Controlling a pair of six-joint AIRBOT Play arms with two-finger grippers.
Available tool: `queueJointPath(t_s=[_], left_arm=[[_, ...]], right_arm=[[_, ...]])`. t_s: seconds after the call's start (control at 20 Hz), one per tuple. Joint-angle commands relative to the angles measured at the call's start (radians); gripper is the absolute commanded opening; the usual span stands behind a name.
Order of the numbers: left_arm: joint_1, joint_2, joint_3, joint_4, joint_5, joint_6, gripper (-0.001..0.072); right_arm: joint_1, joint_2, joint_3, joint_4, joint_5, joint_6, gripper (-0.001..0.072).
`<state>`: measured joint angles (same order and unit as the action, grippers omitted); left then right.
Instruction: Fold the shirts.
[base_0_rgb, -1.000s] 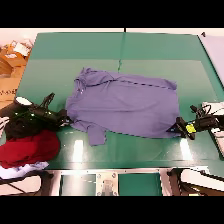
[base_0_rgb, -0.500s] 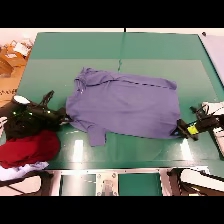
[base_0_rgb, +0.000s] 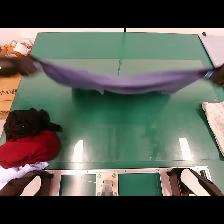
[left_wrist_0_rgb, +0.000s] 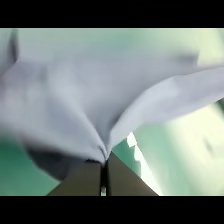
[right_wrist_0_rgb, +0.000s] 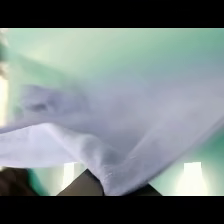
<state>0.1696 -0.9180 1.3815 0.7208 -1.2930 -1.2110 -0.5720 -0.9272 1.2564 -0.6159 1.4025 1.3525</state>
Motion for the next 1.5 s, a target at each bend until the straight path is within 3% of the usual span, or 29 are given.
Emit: queueJointPath(t_s=[0.0,0.2,0.35,0.6,0.7,0.85,1.0,1.1,1.3,1.45], left_arm=[[0.001,0.091,0.429,-0.010,-0.023,-0.048,0.0023],[0.001,0.091,0.806,-0.010,0.019,-0.097,0.0023],[0.001,0.091,0.864,0.002,-0.006,-0.171,0.0023],[0.001,0.084,0.568,0.112,0.006,-0.208,0.0024],[0.001,0.047,0.388,0.112,0.043,-0.180,0.0023],[0.000,-0.072,0.153,0.092,0.153,-0.094,0.0023],[-0.028,-0.282,-0.003,-0.003,0.265,0.035,0.0023],[-0.078,-0.461,-0.017,-0.001,0.315,0.077,0.0023],[-0.102,-0.725,0.004,-0.050,0.450,0.060,0.0023],[-0.101,-0.786,0.043,-0.078,0.542,0.060,0.0023]], right_arm=[[-0.010,0.106,0.307,0.174,-0.033,-0.011,0.0012],[-0.105,0.165,0.594,0.158,-0.142,0.005,0.0012],[-0.127,0.172,0.678,0.084,-0.159,0.086,0.0012],[-0.121,0.147,0.539,0.023,-0.118,0.089,0.0012],[-0.079,0.120,0.370,0.035,-0.121,0.078,0.0012],[0.036,0.043,0.048,0.024,-0.242,-0.017,0.0012],[0.151,-0.124,-0.189,0.024,-0.435,-0.116,0.0012],[0.217,-0.311,-0.224,0.026,-0.542,-0.172,0.0012],[0.240,-0.710,-0.049,0.114,-0.550,-0.205,0.0012],[0.240,-0.902,0.177,0.115,-0.492,-0.175,0.0011]])
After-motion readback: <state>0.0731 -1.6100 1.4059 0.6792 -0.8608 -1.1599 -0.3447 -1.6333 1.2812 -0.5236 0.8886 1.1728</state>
